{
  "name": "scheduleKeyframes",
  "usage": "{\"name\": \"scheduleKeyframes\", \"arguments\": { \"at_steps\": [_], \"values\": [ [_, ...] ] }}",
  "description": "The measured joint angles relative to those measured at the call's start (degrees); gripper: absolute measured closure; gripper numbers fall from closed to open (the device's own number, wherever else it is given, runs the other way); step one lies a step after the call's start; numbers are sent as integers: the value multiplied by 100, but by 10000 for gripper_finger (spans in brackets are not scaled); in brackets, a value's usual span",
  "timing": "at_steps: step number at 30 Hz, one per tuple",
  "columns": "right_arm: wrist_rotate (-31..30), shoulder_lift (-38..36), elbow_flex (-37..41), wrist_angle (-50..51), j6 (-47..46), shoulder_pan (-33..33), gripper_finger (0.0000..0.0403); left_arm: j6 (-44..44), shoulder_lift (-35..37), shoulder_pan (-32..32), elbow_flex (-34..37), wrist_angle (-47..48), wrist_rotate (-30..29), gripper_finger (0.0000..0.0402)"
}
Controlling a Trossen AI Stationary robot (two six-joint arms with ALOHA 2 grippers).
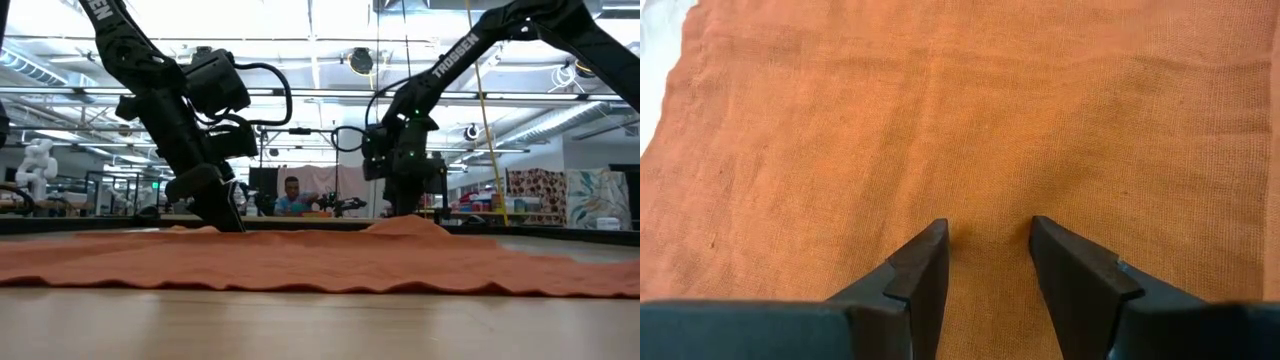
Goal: Roll towel
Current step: Roll the brown towel
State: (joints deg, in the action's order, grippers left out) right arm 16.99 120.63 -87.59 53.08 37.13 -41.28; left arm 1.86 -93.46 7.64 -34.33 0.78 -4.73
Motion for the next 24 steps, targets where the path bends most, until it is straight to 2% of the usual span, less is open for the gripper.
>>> {"name": "scheduleKeyframes", "arguments": {
  "at_steps": [4, 8, 12, 17, 22, 24],
  "values": [
    [464, 137, -4, 105, 567, 126, 182, -4, -1, 0, 2, -2, -2, 247],
    [566, 195, -11, 329, 997, 243, 195, -4, -1, 0, 9, -36, -2, 247],
    [596, 206, -10, 450, 1142, 298, 252, 0, -1, 0, 11, -55, -2, 247],
    [593, 193, -20, 993, 878, 301, 379, 0, -1, 0, 11, -55, -2, 247],
    [541, 119, -146, 1605, 46, 389, 395, 3, -1, 0, 11, -55, -2, 247],
    [335, -6, -149, 1736, -248, 455, 400, 0, -1, 0, 11, -52, -8, 247]
  ]
}}
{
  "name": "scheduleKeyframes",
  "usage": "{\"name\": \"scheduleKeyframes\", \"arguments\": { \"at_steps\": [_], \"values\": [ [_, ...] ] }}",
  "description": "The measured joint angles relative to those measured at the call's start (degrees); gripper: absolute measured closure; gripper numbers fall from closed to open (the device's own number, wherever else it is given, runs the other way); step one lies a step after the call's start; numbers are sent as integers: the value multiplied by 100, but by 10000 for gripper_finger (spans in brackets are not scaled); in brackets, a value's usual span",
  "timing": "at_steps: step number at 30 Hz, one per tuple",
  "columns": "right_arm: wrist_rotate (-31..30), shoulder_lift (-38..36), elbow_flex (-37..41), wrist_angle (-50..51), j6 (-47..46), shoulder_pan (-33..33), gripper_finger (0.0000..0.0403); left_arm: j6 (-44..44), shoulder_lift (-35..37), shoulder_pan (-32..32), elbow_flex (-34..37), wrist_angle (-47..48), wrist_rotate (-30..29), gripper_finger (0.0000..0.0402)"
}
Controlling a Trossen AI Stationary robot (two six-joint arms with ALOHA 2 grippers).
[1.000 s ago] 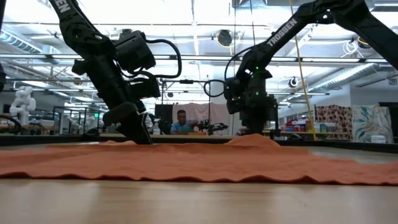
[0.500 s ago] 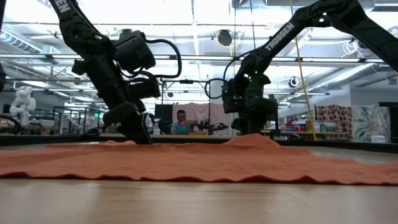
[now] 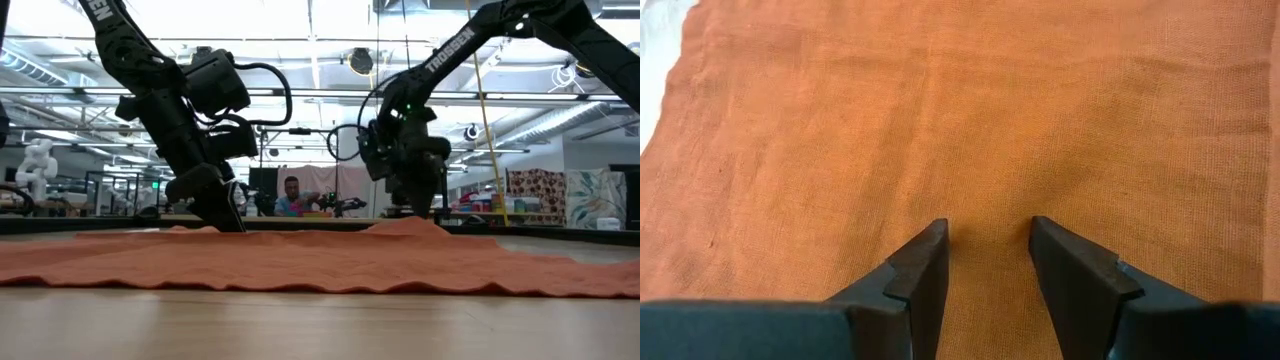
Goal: Roll towel
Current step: Roll the brown towel
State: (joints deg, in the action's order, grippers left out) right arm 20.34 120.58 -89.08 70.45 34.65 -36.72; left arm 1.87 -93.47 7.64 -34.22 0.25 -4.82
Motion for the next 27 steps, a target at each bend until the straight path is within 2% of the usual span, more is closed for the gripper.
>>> {"name": "scheduleKeyframes", "arguments": {
  "at_steps": [2, 4, 6, 9, 12, 18, 27],
  "values": [
    [-499, -148, -2, 27, -273, 74, 400, -2, 0, 0, 0, 0, -14, 247],
    [-637, -254, -4, 44, -591, 113, 399, -2, 0, 0, 0, -2, -38, 247],
    [-529, -302, -7, 146, -946, 122, 399, 0, -5, -12, 0, -20, -226, 247],
    [-9, -308, 24, 381, -1508, 178, 397, 1, -16, 22, 1, -17, -735, 247],
    [28, -414, 334, 215, -2105, 365, 392, 9, -17, 50, 4, -17, -788, 247],
    [-142, -788, 1536, -574, -3193, 891, 363, 9, -17, 53, 4, -15, -674, 247],
    [-958, -1654, 2950, -2480, -4521, 1649, 323, -2, -22, 15, 11, -154, -579, 247]
  ]
}}
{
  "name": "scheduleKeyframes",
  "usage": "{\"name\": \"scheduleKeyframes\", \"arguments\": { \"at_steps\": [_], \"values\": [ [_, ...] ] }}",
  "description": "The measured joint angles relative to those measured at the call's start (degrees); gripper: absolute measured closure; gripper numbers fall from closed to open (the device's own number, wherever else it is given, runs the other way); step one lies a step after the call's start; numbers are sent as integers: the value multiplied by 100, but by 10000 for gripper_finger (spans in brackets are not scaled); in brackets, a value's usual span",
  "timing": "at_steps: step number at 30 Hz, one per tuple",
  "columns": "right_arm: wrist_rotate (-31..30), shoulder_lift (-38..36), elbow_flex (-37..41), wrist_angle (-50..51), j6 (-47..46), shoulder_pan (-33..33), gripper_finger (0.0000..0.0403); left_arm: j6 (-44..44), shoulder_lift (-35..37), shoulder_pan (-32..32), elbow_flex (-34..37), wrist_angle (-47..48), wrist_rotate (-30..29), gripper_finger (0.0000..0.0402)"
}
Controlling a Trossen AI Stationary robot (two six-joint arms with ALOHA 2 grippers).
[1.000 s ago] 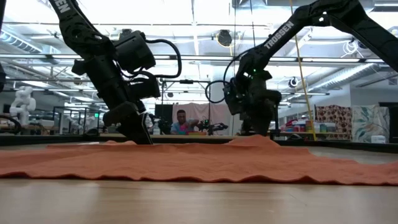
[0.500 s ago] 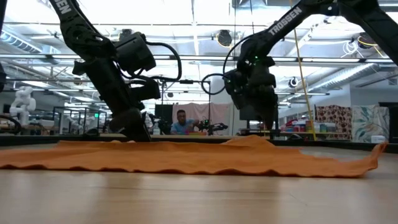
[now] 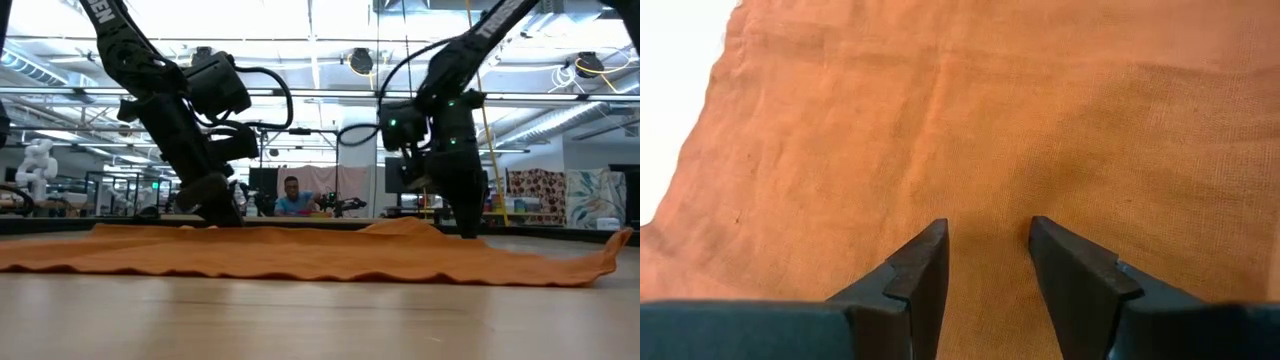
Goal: Roll towel
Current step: Roll the brown towel
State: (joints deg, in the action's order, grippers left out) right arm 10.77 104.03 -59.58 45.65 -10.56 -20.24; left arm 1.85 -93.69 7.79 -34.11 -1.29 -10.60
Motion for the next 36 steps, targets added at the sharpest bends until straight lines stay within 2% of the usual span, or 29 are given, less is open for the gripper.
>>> {"name": "scheduleKeyframes", "arguments": {
  "at_steps": [6, 15, 25, 28, 34, 36],
  "values": [
    [-747, -84, 141, -688, 33, 285, 328, -4, -2, -4, 0, -10, 10, 247],
    [-1060, -14, -263, -1041, 98, 333, 329, -4, 0, -4, -2, -10, 8, 247],
    [-1034, -32, -860, -1292, 264, 734, 329, -2, 2, -4, -11, 21, 5, 247],
    [-1501, -31, -1148, -1062, 243, 870, 330, -2, 2, -4, -11, 32, 3, 247],
    [-3108, -33, -1965, 235, 324, 1255, 330, -12, 7, -6, -14, 122, 1, 247],
    [-3330, -89, -2113, 419, 332, 1364, 330, -36, 15, -6, -24, 218, 3, 247]
  ]
}}
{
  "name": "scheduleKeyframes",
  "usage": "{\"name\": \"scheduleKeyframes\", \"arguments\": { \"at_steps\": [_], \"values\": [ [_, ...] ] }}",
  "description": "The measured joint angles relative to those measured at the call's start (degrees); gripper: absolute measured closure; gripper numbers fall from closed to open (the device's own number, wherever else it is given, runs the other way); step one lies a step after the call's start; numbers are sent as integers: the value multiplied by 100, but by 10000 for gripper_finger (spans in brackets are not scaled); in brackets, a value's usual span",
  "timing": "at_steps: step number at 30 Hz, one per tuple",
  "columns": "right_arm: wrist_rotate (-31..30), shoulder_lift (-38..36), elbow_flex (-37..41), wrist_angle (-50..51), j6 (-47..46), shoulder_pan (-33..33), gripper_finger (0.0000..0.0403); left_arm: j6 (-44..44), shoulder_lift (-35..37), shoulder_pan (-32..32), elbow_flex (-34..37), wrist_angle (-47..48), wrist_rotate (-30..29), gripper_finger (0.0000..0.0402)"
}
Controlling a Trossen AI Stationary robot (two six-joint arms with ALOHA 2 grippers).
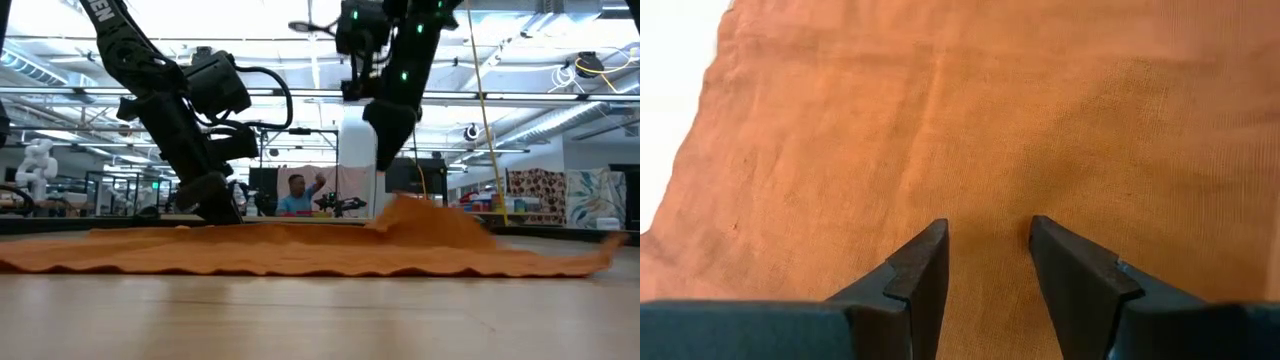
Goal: Roll towel
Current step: Roll the brown towel
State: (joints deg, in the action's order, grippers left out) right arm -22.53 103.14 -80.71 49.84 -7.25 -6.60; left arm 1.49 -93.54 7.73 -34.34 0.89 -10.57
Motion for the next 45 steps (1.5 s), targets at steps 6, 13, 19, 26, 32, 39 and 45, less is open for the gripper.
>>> {"name": "scheduleKeyframes", "arguments": {
  "at_steps": [6, 13, 19, 26, 32, 39, 45],
  "values": [
    [1, -60, 98, -136, -132, 180, 330, -78, 18, -2, -13, 281, -16, 247],
    [19, -58, 1134, -1120, -485, 120, 330, 85, 375, -196, 28, 568, 270, 247],
    [284, -54, 1444, -1770, 240, -388, 327, -71, 1090, -219, 53, 803, 300, 247],
    [2178, 9, 1403, -3038, 1161, -1641, 279, -100, 1389, -142, 36, 591, -140, 247],
    [2422, 489, 649, -2579, 865, -2212, 229, -108, 1389, -17, 32, 170, -149, 247],
    [2762, 1432, -859, -1389, 2115, -2341, 198, -118, 1207, -9, 26, 85, -149, 247],
    [3185, 2296, -2031, -454, 2586, -2524, 203, -263, 686, -9, 24, 153, -130, 247]
  ]
}}
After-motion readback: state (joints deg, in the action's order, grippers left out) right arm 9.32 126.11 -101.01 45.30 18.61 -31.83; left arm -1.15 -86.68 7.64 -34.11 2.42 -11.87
